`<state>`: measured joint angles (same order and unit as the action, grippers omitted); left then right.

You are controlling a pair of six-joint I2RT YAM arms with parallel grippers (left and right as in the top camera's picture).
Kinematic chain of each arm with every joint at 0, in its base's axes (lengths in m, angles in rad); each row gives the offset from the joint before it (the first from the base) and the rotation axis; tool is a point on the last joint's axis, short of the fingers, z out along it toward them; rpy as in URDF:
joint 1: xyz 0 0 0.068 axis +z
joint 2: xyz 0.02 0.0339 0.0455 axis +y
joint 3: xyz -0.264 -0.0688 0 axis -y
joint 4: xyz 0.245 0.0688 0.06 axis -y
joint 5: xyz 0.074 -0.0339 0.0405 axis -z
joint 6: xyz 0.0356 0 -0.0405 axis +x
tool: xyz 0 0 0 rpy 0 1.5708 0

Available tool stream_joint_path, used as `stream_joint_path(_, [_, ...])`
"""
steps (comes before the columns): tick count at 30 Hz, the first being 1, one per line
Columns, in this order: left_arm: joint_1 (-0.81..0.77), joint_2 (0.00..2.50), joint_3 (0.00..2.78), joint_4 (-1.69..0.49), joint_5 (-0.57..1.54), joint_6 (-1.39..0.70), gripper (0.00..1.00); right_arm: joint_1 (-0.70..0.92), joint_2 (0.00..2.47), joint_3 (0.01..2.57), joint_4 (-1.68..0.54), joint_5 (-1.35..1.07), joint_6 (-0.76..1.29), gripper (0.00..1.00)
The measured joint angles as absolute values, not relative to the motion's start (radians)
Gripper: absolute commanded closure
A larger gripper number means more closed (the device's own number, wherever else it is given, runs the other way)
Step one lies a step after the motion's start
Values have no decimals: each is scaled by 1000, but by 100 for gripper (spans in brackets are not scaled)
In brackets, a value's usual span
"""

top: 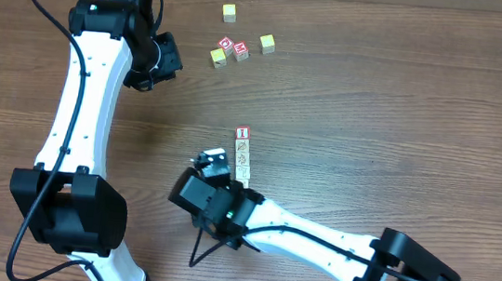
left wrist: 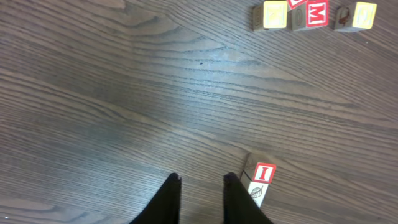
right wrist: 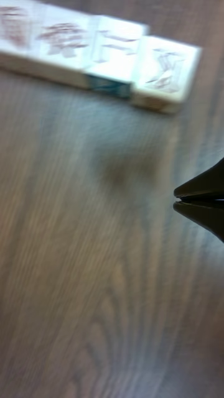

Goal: Flip 5 blocks

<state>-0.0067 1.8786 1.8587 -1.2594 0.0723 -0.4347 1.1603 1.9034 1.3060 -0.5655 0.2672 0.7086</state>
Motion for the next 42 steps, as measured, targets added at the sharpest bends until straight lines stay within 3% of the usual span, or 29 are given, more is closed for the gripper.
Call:
stream_joint_path(9, [-7,1882,1859,-1286,66,-438,70,1161,1997,1381,-595,316,597,96])
stream_joint_path(29, [-7,1882,1858,-1307,62,-438,69,1166,2008,1381,-694,335,320,96])
stream_joint_path(42, [-7,1882,1859,-1310,63,-438,70,1138,2010,1378,-719,374,287,96])
